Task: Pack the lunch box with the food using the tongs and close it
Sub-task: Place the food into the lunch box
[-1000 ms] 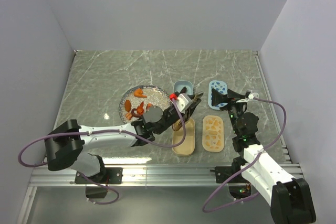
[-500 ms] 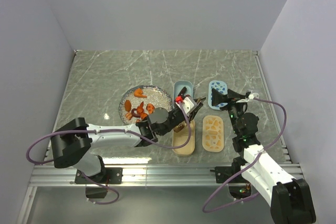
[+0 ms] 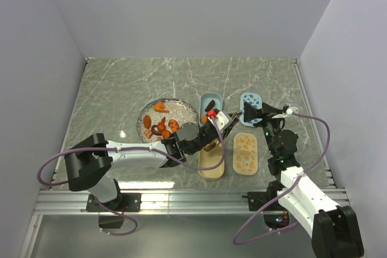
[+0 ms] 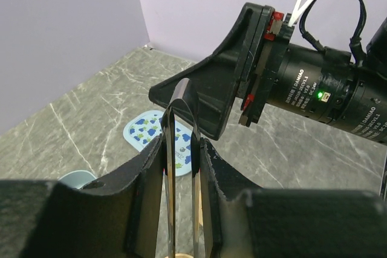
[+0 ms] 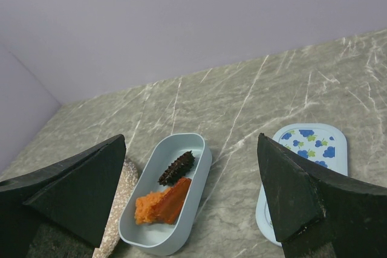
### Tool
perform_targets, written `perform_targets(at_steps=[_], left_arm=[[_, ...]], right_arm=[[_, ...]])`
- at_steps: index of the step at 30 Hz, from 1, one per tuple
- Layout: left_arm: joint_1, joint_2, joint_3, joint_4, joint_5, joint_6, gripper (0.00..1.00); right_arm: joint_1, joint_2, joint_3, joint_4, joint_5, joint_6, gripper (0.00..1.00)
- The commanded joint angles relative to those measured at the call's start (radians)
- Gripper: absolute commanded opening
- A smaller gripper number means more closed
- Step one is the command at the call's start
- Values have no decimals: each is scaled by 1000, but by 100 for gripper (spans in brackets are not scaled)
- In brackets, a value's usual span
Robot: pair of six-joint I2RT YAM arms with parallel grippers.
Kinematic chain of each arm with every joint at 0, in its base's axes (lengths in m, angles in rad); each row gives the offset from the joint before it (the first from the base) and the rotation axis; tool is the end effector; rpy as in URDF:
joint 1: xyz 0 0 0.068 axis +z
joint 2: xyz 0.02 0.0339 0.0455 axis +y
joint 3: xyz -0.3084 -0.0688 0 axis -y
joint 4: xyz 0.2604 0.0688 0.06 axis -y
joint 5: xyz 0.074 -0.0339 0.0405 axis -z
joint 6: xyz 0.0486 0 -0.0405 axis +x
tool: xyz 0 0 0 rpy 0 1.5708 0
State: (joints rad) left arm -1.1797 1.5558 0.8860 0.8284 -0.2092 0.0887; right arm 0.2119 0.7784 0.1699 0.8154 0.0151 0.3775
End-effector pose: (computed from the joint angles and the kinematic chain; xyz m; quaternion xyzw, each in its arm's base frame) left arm 0.1530 -0.3445 0.3264 0.3184 0.5669 -0.3347 0.6821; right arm 0.1647 0.0347 0.2556 0.0580 0.6276 0.2209 0.7442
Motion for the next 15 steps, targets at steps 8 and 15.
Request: perform_targets(at_steps=[8, 15], left_arm=[[-8, 21, 36, 75, 1, 17, 18], [-8, 12, 18, 98, 5, 11, 34]], right_arm=[[6, -5, 23, 45, 3, -5, 96], [7, 1, 26, 44, 2, -5, 96]])
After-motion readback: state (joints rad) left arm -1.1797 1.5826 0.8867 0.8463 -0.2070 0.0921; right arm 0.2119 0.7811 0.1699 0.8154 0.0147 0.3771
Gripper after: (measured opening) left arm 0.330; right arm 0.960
